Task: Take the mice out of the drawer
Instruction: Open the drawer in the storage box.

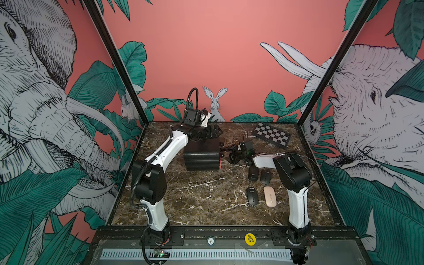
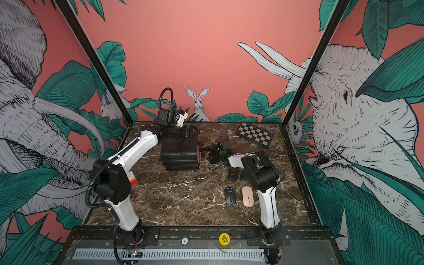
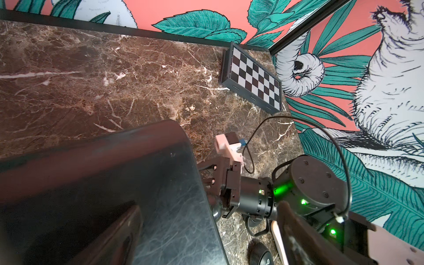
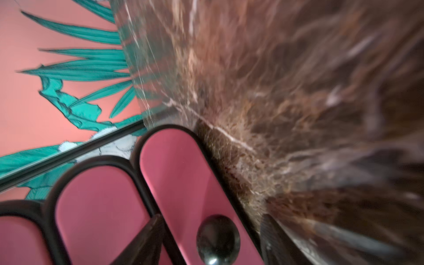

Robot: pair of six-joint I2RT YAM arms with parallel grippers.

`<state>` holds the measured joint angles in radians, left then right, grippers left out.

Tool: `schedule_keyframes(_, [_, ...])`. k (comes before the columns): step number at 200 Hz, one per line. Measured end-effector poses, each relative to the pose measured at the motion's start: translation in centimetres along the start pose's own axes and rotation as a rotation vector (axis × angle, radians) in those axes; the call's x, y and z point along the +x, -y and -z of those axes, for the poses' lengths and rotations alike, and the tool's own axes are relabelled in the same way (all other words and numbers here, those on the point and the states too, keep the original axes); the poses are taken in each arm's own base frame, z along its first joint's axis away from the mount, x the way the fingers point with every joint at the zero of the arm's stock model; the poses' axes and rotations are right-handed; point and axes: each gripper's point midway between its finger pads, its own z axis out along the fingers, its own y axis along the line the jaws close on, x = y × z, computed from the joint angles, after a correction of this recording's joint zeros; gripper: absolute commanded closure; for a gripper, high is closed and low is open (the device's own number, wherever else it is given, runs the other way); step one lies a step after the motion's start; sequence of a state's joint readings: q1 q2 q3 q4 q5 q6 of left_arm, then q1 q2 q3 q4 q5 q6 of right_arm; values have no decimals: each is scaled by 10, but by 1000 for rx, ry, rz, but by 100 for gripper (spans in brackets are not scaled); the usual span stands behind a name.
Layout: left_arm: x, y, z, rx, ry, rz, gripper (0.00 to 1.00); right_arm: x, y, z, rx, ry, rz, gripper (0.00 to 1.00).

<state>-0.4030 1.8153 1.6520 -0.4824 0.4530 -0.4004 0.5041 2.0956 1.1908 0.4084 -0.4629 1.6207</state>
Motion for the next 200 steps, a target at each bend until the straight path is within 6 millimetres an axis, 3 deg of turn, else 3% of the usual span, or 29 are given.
schedule_keyframes(16, [0,0,-1,2,1,-1,6,2,2,-1,5,-1,-15,49])
schedule_keyframes(51, [0,1,-1,4,2,-6,6,3,8,-2,9,8,-53,56])
schedule_keyframes(119, [-1,0,-3,7,7,-14,6,6,9,-10,-13,20,-108,58])
schedule_keyframes(200, [-2,0,-4,12,17,-18,6,12,4,-14,-37,29,-155,67])
